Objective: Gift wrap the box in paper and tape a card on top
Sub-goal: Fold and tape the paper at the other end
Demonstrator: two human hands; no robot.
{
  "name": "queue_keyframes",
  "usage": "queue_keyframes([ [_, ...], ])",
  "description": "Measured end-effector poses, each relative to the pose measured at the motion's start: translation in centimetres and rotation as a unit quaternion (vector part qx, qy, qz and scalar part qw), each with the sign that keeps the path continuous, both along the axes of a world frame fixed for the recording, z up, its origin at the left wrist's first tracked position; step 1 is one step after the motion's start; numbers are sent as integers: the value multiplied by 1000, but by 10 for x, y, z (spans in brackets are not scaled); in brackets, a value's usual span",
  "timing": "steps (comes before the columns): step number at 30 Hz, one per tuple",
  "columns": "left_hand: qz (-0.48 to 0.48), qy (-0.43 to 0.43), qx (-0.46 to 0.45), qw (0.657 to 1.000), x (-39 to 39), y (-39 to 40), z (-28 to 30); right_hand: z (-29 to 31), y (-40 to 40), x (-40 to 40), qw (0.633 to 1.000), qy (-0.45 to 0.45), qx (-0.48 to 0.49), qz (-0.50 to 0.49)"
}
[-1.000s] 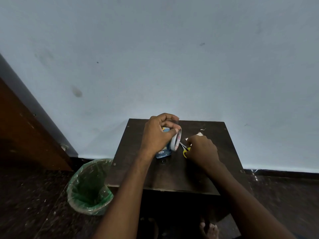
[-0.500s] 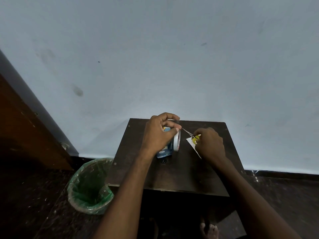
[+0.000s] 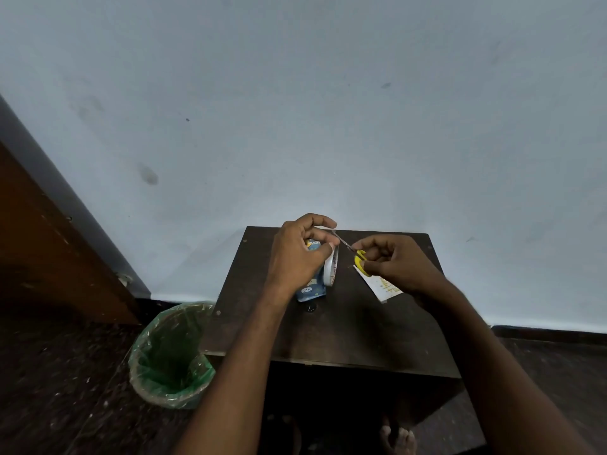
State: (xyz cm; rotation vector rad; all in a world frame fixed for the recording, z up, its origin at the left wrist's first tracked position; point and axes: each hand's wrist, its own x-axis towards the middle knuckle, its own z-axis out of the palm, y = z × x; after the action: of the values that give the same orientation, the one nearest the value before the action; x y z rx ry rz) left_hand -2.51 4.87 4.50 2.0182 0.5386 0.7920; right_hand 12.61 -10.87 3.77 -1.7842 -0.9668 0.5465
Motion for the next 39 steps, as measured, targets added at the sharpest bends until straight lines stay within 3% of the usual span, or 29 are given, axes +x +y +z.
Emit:
queue_keyframes([
  [6, 18, -12, -6, 1000, -1, 1, -2, 5, -2, -2, 998, 52, 6, 21],
  [17, 10, -2, 9, 1000, 0, 0, -3, 10, -3, -3, 999, 37, 8, 31],
  [34, 6, 0, 33, 999, 4, 2, -9, 11, 1, -2, 993, -115, -14, -13],
  [39, 6, -5, 35, 999, 4, 3, -10, 11, 1, -3, 992, -123, -10, -16],
])
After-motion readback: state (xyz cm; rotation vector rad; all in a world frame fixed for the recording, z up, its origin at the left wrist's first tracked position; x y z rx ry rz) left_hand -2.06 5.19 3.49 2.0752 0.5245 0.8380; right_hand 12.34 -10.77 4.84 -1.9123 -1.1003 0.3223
